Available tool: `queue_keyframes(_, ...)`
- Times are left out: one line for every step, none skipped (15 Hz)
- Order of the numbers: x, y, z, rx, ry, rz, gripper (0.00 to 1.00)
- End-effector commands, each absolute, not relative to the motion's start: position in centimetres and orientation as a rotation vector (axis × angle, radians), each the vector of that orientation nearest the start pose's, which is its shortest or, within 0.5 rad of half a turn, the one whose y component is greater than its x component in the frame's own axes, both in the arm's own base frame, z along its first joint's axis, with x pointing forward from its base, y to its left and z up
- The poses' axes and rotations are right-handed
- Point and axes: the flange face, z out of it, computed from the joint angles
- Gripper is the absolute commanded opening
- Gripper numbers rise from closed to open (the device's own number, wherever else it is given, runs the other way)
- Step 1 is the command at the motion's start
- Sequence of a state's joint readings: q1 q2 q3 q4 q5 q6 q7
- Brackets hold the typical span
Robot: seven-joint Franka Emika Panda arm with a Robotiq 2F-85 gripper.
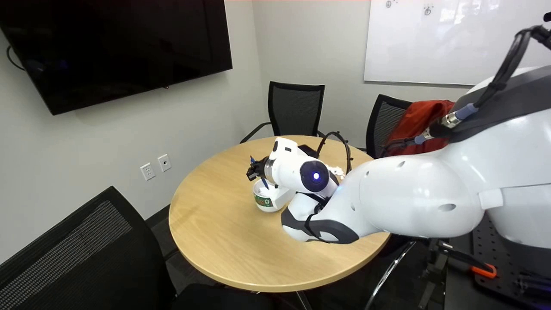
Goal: Use the pen to stir the contents in the mug then empty the mug.
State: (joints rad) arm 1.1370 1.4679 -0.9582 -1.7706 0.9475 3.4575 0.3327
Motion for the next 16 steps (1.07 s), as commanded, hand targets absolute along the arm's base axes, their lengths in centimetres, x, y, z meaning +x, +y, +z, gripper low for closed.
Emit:
queue_keyframes(62.6,13.9,13.9,-2.9,0.301,-1.96,0.04)
queue_keyframes(62.5,13.7,14.2,-2.902,0.315,-1.952,0.04)
queue_keyframes(62.5,13.4,14.7,-2.902,0.339,-1.942,0.04)
queue_keyframes(62.6,13.3,15.2,-2.891,0.361,-1.939,0.04)
queue_keyframes(62.9,12.8,15.9,-2.876,0.401,-1.929,0.04)
queue_keyframes(63.0,12.6,16.6,-2.866,0.43,-1.92,0.04)
queue_keyframes(63.5,12.9,17.7,-2.84,0.447,-1.911,0.04)
queue_keyframes(63.8,12.9,18.4,-2.826,0.458,-1.908,0.04)
queue_keyframes(64.4,13.8,19.6,-2.808,0.443,-1.872,0.04)
queue_keyframes(65.4,15.4,20.9,-2.791,0.383,-1.825,0.04)
queue_keyframes(65.9,16.4,21.9,-2.782,0.333,-1.795,0.04)
queue_keyframes(66.4,17.5,23.0,-2.776,0.269,-1.761,0.04)
queue_keyframes(66.5,18.7,23.9,-2.775,0.199,-1.725,0.04)
queue_keyframes(66.6,19.6,24.7,-2.771,0.135,-1.682,0.04)
queue_keyframes(66.1,20.3,25.1,-2.783,0.059,-1.626,0.04)
queue_keyframes(65.7,21.0,25.2,-2.793,-0.014,-1.573,0.04)
